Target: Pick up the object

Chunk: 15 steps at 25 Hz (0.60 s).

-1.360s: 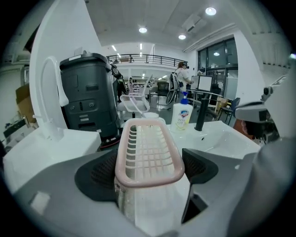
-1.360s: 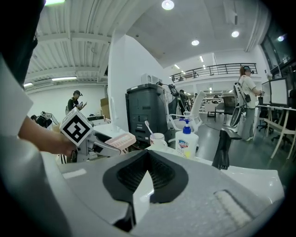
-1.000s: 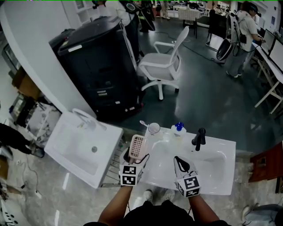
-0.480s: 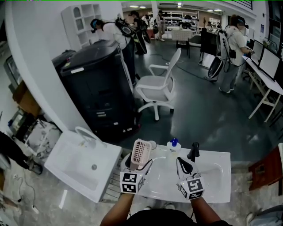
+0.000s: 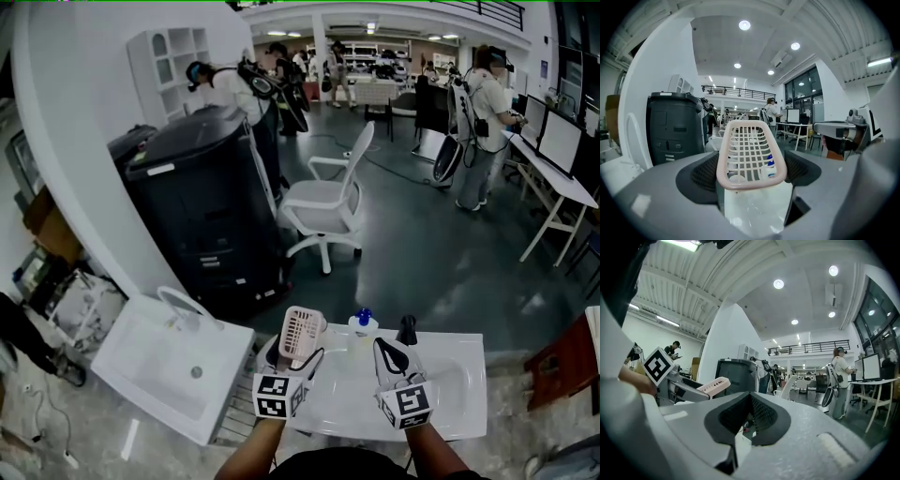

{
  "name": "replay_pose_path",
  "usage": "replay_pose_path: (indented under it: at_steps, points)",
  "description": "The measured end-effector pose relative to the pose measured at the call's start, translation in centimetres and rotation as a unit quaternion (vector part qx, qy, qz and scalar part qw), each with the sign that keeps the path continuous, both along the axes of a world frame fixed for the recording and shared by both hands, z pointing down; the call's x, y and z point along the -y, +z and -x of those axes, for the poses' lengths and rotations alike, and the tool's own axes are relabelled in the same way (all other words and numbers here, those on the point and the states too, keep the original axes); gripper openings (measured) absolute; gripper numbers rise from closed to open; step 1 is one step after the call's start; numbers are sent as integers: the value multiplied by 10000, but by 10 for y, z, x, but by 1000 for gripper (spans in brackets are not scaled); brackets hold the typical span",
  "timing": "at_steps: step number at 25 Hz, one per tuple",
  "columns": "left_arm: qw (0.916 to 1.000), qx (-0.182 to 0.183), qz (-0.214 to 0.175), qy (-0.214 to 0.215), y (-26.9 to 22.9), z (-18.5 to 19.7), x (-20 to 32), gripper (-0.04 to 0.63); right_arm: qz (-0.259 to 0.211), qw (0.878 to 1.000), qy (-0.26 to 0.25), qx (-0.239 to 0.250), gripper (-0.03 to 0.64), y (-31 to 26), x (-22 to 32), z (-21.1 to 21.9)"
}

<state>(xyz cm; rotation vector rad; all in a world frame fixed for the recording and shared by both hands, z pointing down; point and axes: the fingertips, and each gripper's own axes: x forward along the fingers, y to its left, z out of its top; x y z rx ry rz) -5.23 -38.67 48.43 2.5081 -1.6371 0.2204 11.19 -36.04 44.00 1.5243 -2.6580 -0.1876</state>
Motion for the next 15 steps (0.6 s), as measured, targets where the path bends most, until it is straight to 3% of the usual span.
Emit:
replay_pose_path:
  at_steps: [15]
  points:
    - [10000, -24, 4, -9, 1, -2, 1, 459, -24, 9995, 19, -303, 2, 4, 6, -4]
